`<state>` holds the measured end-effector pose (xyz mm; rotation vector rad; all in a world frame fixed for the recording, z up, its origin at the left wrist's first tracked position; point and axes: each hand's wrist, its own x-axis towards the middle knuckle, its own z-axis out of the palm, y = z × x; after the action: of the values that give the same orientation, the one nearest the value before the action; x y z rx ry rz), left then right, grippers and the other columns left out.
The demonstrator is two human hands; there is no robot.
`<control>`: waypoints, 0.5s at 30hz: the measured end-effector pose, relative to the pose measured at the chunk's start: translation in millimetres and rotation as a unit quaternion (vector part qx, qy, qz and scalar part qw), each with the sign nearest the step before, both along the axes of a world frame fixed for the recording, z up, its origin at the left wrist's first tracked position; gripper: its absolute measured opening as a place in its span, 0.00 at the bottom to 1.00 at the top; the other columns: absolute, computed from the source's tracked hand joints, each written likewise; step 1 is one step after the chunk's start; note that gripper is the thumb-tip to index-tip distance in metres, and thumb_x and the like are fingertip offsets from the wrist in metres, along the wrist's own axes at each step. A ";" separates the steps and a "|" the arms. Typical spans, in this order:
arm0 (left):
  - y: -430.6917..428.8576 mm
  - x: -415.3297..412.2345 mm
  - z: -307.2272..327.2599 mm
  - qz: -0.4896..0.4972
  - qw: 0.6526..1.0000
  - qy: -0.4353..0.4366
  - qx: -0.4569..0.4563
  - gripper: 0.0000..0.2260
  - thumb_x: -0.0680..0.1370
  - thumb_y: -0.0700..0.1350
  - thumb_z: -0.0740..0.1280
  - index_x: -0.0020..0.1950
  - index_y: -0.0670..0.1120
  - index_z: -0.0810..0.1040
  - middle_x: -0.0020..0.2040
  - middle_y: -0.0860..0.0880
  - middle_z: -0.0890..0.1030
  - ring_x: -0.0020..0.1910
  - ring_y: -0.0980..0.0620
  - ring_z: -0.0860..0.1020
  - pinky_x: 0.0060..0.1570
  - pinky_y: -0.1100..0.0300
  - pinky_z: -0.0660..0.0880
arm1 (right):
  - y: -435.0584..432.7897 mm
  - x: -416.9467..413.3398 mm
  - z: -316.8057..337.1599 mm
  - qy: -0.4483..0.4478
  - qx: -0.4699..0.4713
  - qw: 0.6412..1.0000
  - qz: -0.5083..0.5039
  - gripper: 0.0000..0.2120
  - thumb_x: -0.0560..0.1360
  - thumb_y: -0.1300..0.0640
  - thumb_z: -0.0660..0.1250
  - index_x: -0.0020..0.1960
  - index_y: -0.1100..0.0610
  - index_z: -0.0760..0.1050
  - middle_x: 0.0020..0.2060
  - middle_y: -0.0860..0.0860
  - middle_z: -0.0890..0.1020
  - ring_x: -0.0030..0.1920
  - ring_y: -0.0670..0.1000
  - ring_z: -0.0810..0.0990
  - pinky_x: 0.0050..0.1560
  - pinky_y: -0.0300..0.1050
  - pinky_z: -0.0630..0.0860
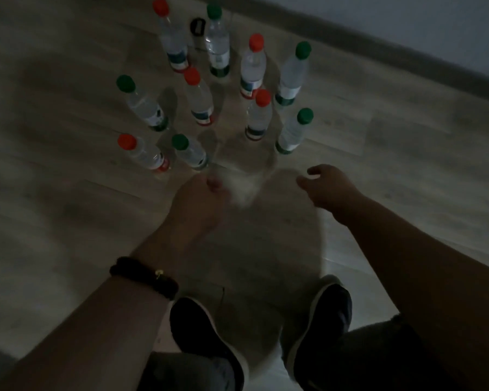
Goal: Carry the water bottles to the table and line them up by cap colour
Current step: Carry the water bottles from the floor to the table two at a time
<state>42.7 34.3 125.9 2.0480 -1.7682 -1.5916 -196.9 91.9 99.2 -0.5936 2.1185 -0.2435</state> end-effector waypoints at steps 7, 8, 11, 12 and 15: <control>-61.1 12.0 -34.4 -0.321 0.918 -0.221 0.071 0.12 0.85 0.50 0.65 0.50 0.44 0.81 0.39 0.48 0.79 0.42 0.47 0.84 0.41 0.51 0.82 | -63.1 -25.6 -60.1 0.004 -0.097 0.987 -0.130 0.52 0.67 0.48 0.83 0.81 0.54 0.56 0.72 0.59 0.72 0.65 0.59 0.77 0.56 0.52 0.78; -66.8 14.6 -40.0 -0.280 0.929 -0.221 0.095 0.10 0.84 0.49 0.65 0.50 0.44 0.80 0.39 0.48 0.79 0.43 0.46 0.84 0.42 0.52 0.83 | -71.6 -26.6 -66.1 0.006 -0.112 0.983 -0.148 0.55 0.65 0.49 0.84 0.81 0.54 0.55 0.74 0.58 0.70 0.68 0.60 0.75 0.61 0.55 0.78; -77.1 21.8 -54.3 -0.145 0.964 -0.191 0.118 0.10 0.83 0.49 0.68 0.49 0.44 0.73 0.46 0.46 0.76 0.50 0.40 0.83 0.51 0.47 0.83 | -87.6 -25.5 -82.2 0.010 -0.150 0.977 -0.153 0.54 0.64 0.51 0.85 0.81 0.54 0.57 0.75 0.57 0.70 0.73 0.59 0.71 0.70 0.58 0.72; -78.8 24.5 -60.0 -0.113 0.971 -0.179 0.109 0.12 0.83 0.50 0.68 0.50 0.44 0.71 0.49 0.45 0.76 0.50 0.39 0.82 0.53 0.46 0.82 | -90.4 -23.2 -88.0 0.007 -0.165 0.974 -0.152 0.52 0.63 0.51 0.85 0.79 0.54 0.60 0.74 0.55 0.71 0.73 0.58 0.71 0.70 0.55 0.72; -79.8 30.1 -75.7 -0.003 0.992 -0.115 0.056 0.16 0.81 0.55 0.70 0.54 0.43 0.73 0.57 0.41 0.77 0.48 0.42 0.79 0.50 0.47 0.80 | -94.4 -16.1 -101.8 0.025 -0.198 0.967 -0.159 0.44 0.63 0.52 0.85 0.73 0.55 0.67 0.68 0.52 0.76 0.69 0.54 0.75 0.65 0.47 0.72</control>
<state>72.8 -45.5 50.1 2.3661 -1.7895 -1.5442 -213.0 -2.6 -2.7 -0.4857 2.2228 -0.8549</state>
